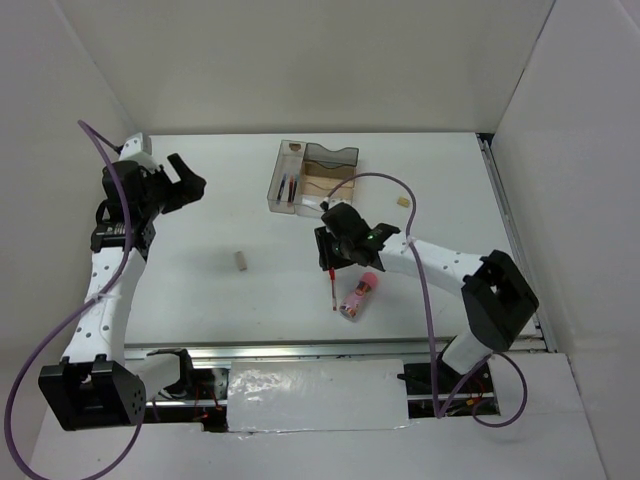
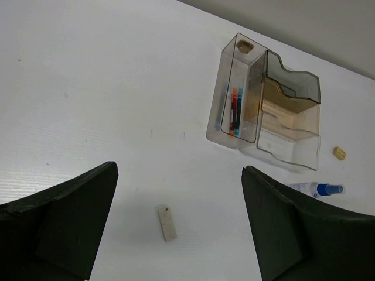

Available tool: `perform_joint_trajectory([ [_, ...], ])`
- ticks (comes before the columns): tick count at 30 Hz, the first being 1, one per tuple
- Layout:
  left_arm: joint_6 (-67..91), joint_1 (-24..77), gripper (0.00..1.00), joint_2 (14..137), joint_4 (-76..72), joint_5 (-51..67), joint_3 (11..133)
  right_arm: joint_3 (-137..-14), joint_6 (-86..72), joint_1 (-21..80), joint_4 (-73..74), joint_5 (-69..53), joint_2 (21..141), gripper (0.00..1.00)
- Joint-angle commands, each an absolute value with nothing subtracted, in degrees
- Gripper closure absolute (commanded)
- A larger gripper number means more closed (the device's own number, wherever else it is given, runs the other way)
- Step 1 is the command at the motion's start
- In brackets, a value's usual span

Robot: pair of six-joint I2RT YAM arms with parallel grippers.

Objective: Sort the stationery into containers
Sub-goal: Pick up the pen from the center of the board.

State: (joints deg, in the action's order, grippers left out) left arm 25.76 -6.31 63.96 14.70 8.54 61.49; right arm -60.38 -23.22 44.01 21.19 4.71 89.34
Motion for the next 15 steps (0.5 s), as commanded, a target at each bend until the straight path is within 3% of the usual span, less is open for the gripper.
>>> perform_joint_trajectory([
  [1, 25.84, -6.77, 0.01, 62.75, 13.98, 7.03, 61.0, -61.53, -28.45, 44.3, 19.42, 5.54, 93.24, 0.51],
  [15, 25.93, -7.82, 0.01, 63.98, 12.39, 7.56, 60.56, -58.63, -34.89, 44.3, 21.71, 4.66, 99.49, 0.56],
])
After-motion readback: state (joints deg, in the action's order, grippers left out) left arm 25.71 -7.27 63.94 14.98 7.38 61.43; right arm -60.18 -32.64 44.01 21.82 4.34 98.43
